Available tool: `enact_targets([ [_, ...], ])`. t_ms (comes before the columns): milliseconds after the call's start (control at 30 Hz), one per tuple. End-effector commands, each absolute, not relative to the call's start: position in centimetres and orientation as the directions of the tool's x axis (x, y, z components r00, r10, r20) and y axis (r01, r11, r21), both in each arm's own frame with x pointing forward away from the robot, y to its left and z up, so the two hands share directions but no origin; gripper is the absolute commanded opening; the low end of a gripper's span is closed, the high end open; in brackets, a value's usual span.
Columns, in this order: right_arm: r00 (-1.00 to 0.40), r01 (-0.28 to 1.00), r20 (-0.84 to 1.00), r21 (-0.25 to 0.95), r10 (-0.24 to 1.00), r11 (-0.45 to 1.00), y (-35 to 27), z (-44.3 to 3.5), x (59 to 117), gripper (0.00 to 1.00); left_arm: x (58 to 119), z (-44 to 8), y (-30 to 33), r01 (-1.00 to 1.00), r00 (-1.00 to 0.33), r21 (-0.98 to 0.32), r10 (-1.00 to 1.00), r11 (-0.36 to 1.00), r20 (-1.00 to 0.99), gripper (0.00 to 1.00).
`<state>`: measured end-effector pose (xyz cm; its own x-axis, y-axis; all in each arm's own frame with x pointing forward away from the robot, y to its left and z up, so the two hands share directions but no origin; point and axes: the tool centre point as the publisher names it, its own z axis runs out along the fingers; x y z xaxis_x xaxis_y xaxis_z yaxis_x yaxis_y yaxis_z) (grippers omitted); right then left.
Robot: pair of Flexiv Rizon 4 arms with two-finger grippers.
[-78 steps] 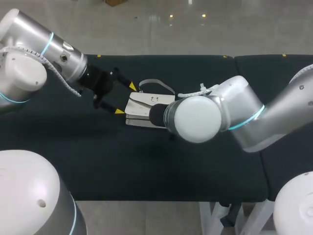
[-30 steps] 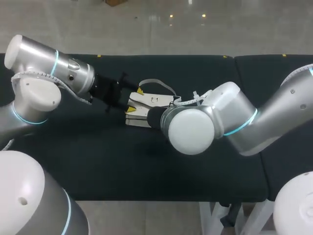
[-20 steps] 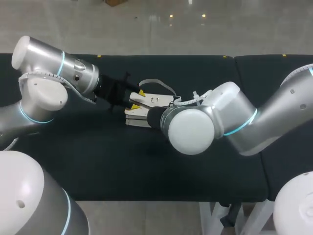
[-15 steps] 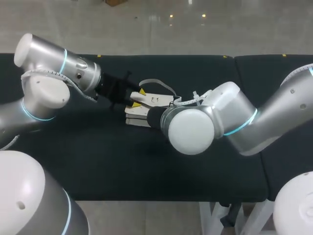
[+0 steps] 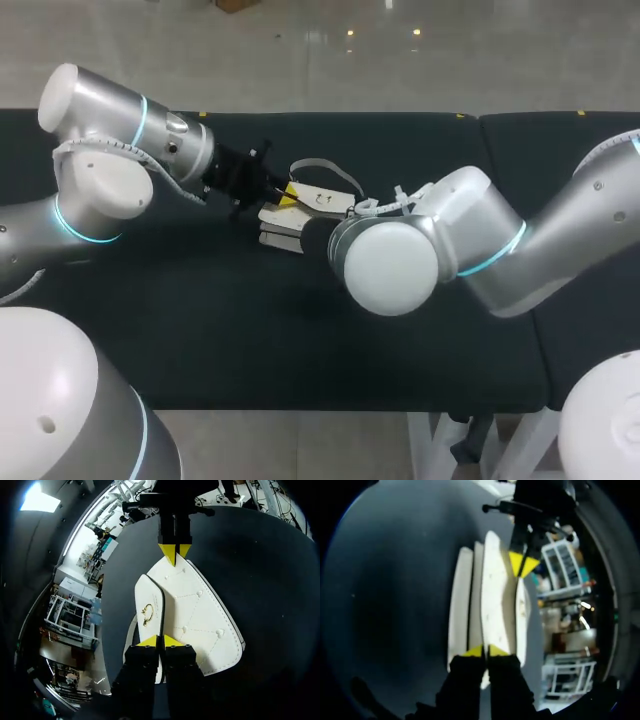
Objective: Pick up the bag, open it, inspect its contents, close it, and place it on the opposite side
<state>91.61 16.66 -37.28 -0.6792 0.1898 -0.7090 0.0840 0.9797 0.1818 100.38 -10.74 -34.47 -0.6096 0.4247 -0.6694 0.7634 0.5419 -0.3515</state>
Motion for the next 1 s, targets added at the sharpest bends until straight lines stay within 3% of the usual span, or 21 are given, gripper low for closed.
enact_targets([
  [33, -0.678, 0.084, -0.710, 0.182, 0.190, 0.980, 16.7, -37.5, 91.5, 0.00, 100.9, -33.3, -10.5, 0.741, -0.644, -0.378, 0.427, 0.555, -0.635, 0.00],
  [433, -0.678, 0.084, -0.710, 0.182, 0.190, 0.980, 16.7, -37.5, 91.5, 0.00, 102.5, -32.0, -10.6, 0.527, -0.844, -0.552, 0.319, 0.647, -0.432, 0.00],
  [1000, -0.678, 0.084, -0.710, 0.182, 0.190, 0.980, 16.7, -37.5, 91.5, 0.00, 103.4, -31.8, -10.5, 0.378, -0.925, -0.632, 0.257, 0.676, -0.279, 0.00],
])
